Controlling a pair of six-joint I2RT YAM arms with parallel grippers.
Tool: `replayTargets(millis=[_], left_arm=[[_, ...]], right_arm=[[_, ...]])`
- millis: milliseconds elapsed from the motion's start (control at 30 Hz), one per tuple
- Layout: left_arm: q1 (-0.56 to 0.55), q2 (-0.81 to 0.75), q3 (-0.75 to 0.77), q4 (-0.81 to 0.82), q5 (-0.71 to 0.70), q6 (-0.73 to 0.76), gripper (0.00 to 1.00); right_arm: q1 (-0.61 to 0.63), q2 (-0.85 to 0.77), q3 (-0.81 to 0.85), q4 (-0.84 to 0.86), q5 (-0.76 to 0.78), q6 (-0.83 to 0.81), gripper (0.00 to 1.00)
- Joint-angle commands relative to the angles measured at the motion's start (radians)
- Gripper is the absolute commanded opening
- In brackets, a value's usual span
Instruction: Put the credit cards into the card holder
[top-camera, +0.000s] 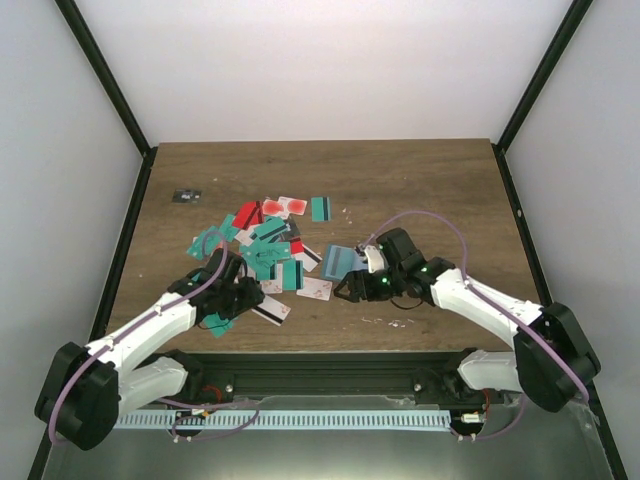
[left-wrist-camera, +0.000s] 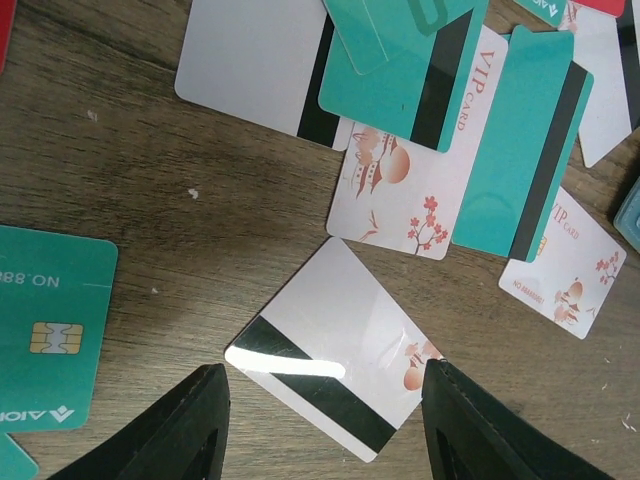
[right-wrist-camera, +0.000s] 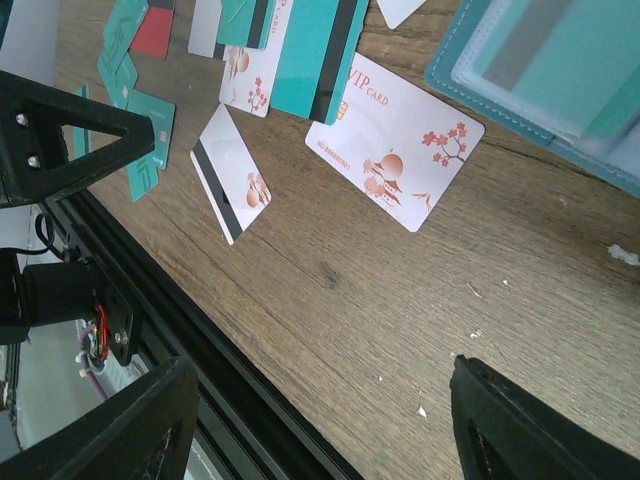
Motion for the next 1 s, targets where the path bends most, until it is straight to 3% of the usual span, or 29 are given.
replayTargets(millis=[0, 500, 967], left_arm=[[-0.004, 0.001, -0.008, 0.025, 0.007, 0.000, 0.55], [-0.004, 0.035, -0.002, 0.061, -0.012, 0.007, 0.55], [0.001, 0.087, 0.020, 0.062, -0.019, 0.093, 0.56]], right_arm=[[-0.006, 0.021, 0.001, 0.053, -0.012, 0.034, 0.71], [-0.007, 0.064, 0.018, 0.132, 0.033, 0.117, 0.75], [-0.013, 0.054, -0.009, 0.172, 0.075, 0.190, 0.84]])
